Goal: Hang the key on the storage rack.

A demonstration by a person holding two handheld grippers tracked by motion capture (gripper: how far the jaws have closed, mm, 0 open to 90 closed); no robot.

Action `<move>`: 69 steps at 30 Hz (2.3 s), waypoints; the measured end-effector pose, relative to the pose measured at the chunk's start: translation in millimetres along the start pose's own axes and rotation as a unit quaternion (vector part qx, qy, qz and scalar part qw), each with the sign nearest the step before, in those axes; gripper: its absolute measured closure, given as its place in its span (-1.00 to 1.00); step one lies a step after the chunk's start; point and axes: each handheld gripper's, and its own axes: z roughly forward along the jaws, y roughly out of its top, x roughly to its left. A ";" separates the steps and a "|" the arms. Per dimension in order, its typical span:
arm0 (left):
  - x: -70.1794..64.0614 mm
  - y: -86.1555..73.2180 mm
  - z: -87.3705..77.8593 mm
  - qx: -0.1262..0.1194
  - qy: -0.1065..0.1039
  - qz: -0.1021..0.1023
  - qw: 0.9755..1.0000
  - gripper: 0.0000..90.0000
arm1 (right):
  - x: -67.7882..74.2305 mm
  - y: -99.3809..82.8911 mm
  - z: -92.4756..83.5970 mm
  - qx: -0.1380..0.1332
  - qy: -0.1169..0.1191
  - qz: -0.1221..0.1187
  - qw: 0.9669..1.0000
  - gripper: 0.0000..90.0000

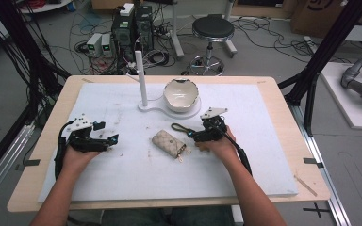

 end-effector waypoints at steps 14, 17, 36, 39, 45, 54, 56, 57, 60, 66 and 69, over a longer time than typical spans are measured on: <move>0.2 -0.6 1.0 0.005 0.000 -0.002 1.000 -0.61 | 7.5 -4.6 15.4 0.054 0.017 -0.021 0.998 -0.28; 0.0 -0.5 0.9 0.004 0.000 -0.001 1.000 -0.61 | 7.3 -4.8 14.8 0.056 0.022 -0.018 0.998 -0.19; -0.3 0.0 0.5 -0.002 -0.003 -0.001 1.000 -0.61 | 12.5 -7.2 10.9 0.049 0.056 -0.044 0.996 0.53; -0.6 0.1 0.4 0.000 -0.004 -0.001 1.000 -0.61 | 11.8 -7.2 11.0 0.050 0.059 -0.039 0.996 0.56; -0.7 0.3 0.3 -0.001 -0.004 -0.001 1.000 -0.61 | 12.2 -6.5 10.0 0.051 0.060 -0.031 0.996 0.62; 0.7 0.6 -0.7 -0.005 -0.002 -0.002 1.000 -0.61 | 1.0 0.5 -12.9 -0.008 0.063 0.015 0.998 0.65; 0.6 0.8 -1.1 -0.007 -0.002 -0.004 1.000 -0.61 | -1.2 3.5 -20.8 -0.030 0.066 0.029 0.997 0.65; 0.6 0.9 -1.4 -0.007 -0.002 -0.003 1.000 -0.61 | -1.2 3.5 -20.8 -0.030 0.066 0.029 0.997 0.65; 0.6 1.5 -2.3 -0.009 -0.002 -0.003 1.000 -0.61 | -3.4 12.2 -37.0 -0.066 0.070 0.041 0.994 0.66; 1.1 2.9 -3.1 -0.014 -0.003 -0.005 1.000 -0.60 | -3.6 32.4 -55.4 -0.105 0.062 0.031 0.992 0.67; 1.2 2.9 -2.8 -0.015 -0.004 -0.005 1.000 -0.60 | -4.3 45.8 -59.5 -0.119 0.060 0.029 0.991 0.67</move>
